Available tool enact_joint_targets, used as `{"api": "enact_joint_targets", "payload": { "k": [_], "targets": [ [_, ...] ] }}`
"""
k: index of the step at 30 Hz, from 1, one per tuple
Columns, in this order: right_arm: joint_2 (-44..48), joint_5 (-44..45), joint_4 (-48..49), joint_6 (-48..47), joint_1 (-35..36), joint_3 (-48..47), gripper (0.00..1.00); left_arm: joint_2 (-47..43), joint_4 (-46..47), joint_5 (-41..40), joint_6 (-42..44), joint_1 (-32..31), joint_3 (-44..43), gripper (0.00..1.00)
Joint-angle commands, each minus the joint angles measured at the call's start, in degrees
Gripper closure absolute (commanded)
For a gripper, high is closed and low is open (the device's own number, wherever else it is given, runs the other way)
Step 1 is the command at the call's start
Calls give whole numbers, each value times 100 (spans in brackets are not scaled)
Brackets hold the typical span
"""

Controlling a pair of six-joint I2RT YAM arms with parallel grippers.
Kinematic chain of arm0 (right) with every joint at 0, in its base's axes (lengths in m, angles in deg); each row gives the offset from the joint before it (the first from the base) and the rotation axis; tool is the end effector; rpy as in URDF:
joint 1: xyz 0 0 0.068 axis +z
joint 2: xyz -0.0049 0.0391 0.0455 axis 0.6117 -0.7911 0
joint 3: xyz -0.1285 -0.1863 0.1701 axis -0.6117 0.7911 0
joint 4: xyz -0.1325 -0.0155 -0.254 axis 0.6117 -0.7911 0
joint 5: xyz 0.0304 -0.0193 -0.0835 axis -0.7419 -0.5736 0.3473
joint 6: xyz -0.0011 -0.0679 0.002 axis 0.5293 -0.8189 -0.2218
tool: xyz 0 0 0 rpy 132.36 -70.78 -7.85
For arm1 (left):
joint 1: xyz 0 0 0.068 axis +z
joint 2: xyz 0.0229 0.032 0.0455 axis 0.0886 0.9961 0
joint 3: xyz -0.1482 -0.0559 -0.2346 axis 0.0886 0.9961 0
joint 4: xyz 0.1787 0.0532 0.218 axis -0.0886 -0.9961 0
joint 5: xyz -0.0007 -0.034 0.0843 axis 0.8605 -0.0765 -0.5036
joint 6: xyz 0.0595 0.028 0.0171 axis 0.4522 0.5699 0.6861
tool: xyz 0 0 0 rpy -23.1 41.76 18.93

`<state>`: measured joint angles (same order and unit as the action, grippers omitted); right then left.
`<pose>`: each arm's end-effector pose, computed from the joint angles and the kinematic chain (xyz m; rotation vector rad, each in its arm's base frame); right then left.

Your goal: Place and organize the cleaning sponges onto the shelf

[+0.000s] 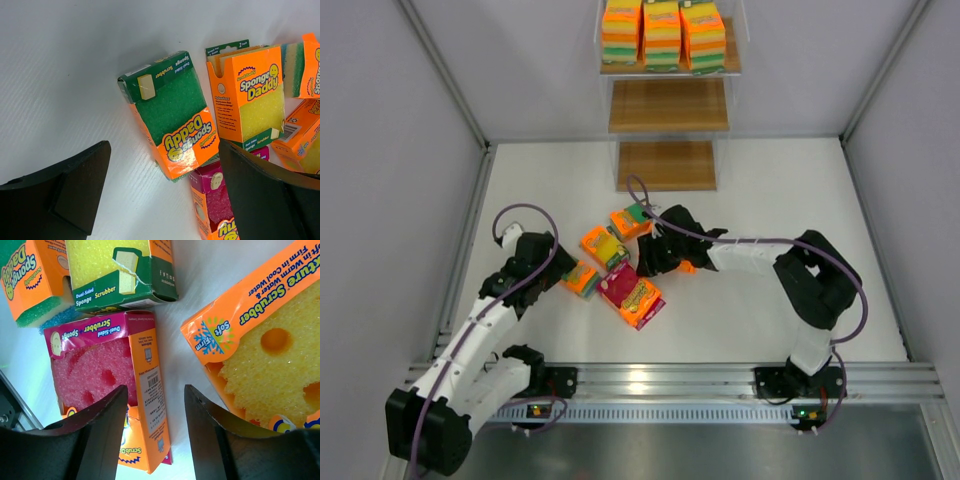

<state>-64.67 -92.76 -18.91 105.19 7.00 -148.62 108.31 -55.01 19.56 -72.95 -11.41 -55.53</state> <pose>0.2812 0.3002 0.1509 -0.6465 2.4210 0.8653 0.2011 -0.0421 0.2229 -0.8260 2.2161 -0.1902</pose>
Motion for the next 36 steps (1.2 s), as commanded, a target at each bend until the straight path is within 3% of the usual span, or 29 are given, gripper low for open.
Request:
{"api": "enact_joint_targets", "payload": {
  "k": [1,8,19,36],
  "targets": [
    [-33,168,-68,186,91,-340,49,-93,40,-120,12,6,59,5],
    [-130,379,-7,652,91,-507,49,-164,40,-147,29,6,85,4],
    [-359,432,-139,459,170,-666,55,-278,40,-200,64,6,164,4],
    [-245,801,-218,-701,662,-411,59,-384,40,-226,100,6,217,4]
  ]
}}
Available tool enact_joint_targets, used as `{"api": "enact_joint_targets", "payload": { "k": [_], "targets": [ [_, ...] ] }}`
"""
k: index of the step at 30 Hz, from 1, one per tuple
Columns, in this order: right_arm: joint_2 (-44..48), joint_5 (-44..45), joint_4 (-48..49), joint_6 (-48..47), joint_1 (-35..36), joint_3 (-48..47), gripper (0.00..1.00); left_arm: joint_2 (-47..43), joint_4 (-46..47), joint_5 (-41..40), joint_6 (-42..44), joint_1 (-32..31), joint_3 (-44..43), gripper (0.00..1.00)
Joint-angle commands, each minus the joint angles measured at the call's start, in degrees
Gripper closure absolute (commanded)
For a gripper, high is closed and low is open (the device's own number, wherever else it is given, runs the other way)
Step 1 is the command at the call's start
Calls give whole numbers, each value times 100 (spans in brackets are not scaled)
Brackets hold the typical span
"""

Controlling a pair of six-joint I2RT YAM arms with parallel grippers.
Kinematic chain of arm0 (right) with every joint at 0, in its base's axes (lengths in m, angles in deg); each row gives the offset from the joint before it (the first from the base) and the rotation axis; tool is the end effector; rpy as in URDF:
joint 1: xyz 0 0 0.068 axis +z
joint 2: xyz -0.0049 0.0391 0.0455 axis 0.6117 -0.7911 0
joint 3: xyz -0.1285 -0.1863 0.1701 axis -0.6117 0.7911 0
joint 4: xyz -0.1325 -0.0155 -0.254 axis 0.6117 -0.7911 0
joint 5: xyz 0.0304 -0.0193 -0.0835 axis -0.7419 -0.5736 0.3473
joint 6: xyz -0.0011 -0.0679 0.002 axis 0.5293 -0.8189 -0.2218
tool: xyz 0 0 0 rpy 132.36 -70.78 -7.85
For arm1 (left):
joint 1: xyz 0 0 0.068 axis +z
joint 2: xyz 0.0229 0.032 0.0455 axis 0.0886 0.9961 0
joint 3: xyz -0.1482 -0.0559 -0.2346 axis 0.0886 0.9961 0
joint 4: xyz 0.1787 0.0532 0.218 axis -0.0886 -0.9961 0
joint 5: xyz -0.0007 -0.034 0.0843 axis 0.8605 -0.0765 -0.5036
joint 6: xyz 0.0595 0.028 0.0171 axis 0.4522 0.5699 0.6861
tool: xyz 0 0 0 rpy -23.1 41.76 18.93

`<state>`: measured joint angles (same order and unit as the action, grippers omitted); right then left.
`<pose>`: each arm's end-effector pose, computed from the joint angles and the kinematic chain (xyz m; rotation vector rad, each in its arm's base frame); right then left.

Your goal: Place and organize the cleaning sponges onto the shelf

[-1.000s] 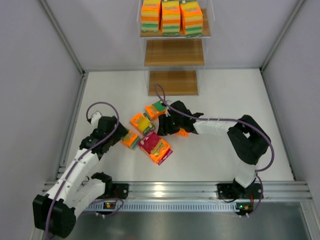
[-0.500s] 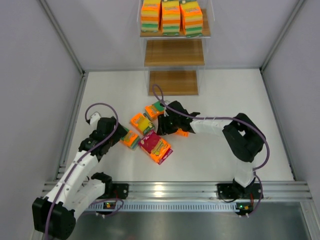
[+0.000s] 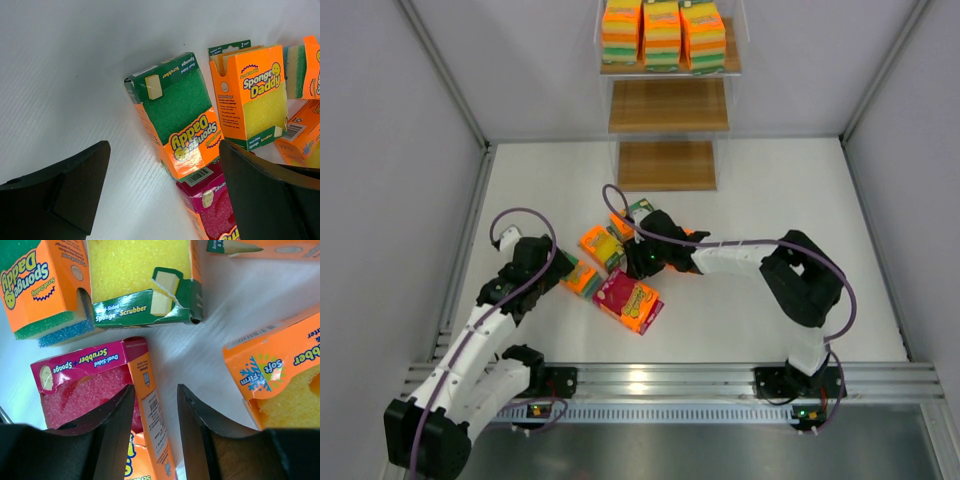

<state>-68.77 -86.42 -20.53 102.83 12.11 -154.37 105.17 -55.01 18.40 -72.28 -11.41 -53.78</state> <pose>0.2733 0.3385 0.1519 -0.7430 2.3753 0.7615 0.1926 -0.0385 0.2219 -0.8167 2.1880 -0.1797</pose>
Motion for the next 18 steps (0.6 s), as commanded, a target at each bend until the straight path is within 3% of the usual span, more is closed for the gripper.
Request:
{"api": "enact_joint_targets", "payload": {
  "k": [1,4,8,18],
  "targets": [
    [175,211,-30,-518,177,216,60,-69,40,-101,32,6,42,4],
    [105,325,31,-667,273,252,68,-78,40,-92,14,6,60,4],
    [17,422,67,-694,361,269,100,-104,40,-92,5,6,77,4],
    [1201,1176,-969,175,248,-327,100,-227,40,-136,23,6,60,4]
  ]
}}
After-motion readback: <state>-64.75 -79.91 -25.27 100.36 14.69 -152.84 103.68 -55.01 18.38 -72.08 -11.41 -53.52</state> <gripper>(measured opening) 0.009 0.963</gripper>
